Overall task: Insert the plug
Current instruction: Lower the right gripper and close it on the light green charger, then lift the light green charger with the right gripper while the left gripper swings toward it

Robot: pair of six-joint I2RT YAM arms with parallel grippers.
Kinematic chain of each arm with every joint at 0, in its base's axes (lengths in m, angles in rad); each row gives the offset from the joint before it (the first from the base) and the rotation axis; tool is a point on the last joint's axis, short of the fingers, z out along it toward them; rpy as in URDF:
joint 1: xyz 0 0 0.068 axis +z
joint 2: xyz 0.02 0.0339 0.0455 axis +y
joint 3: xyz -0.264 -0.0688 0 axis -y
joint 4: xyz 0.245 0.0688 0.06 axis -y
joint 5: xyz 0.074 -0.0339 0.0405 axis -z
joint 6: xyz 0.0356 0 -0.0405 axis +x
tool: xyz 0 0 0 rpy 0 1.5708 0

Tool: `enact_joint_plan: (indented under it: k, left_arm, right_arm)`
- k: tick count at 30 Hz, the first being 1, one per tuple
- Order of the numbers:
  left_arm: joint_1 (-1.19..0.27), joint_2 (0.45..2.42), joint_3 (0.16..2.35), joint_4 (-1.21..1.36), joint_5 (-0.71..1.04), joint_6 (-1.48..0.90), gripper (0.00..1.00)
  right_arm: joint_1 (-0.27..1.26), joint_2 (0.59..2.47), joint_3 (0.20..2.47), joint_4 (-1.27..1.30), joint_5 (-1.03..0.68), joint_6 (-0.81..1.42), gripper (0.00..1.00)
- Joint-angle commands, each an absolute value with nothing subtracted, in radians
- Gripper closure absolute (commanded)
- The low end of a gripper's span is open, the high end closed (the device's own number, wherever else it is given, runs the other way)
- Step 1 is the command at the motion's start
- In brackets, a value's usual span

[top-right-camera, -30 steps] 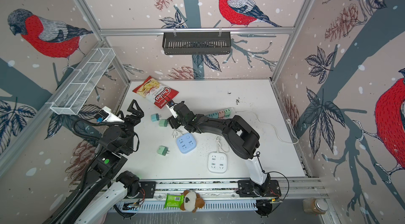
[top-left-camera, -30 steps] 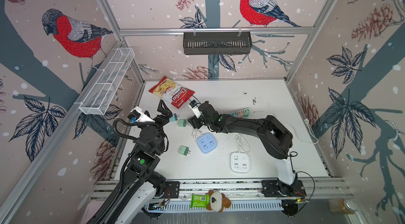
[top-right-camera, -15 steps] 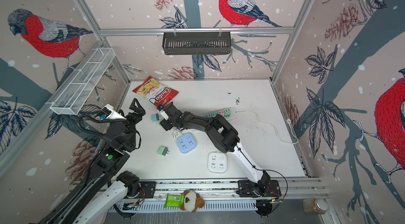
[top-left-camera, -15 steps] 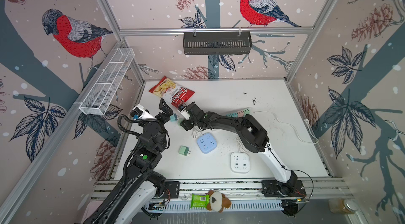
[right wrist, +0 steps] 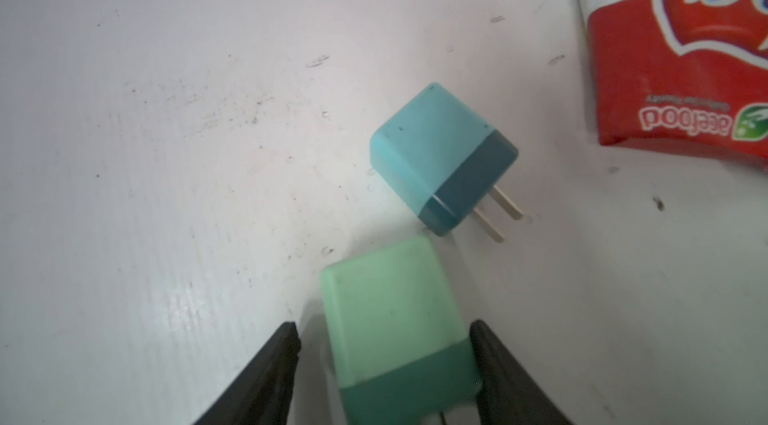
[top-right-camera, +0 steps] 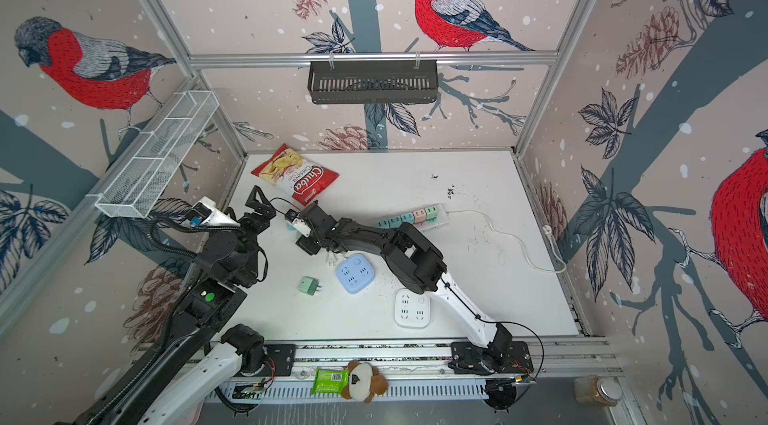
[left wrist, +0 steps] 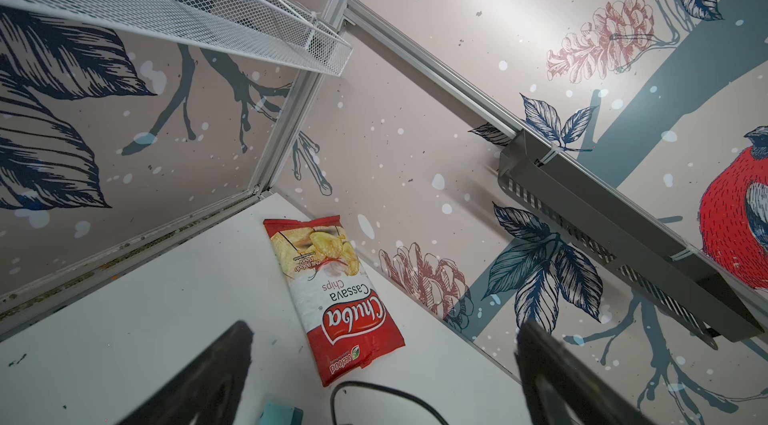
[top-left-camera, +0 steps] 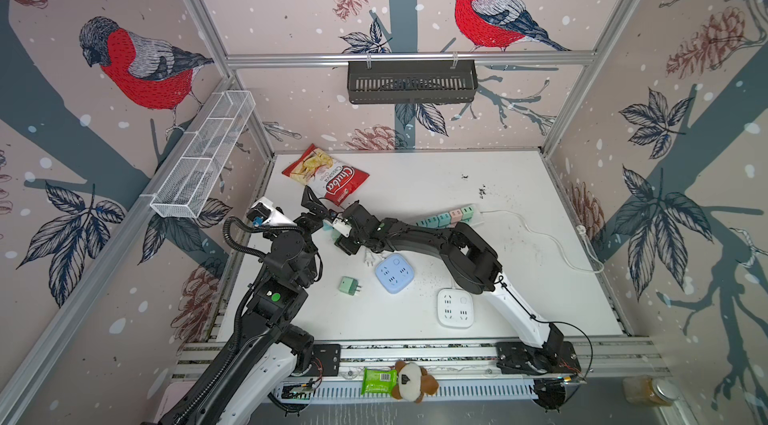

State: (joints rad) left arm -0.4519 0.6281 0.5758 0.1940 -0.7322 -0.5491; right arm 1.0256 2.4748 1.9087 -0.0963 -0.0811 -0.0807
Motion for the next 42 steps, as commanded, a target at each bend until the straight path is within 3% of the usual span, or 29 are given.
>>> enact_joint_plan:
  k: [1,6,28,30,35,42]
  left_arm:
    - [-0.450,0.622,0.581,0.209,-0.726,-0.554,0.02]
    - [-0.449,0.614,0.580,0.203,-0.718,-0.558,0.02]
    - [-0.449,0.609,0.580,0.198,-0.712,-0.559,0.02]
    - [-0.449,0.609,0.579,0.198,-0.711,-0.559,0.02]
    - [-0.449,0.606,0.580,0.198,-0.710,-0.559,0.02]
    - [-0.448,0.605,0.580,0.195,-0.709,-0.557,0.02]
  right_arm:
    - [1.026,2.477,1.903,-0.150,-0.082,-0.083,0.40]
    - [1.026,2.461,1.877,-0.135,-0.072,-0.083,0.48]
    - [1.040,2.515,1.923,-0.089,-0.043,-0.069,0.44]
    - [1.040,2.515,1.921,-0.089,-0.042,-0.070,0.48]
    - [1.041,2.505,1.912,-0.083,-0.038,-0.067,0.66]
    - [1.038,2.413,1.787,0.018,-0.062,-0.040,0.73]
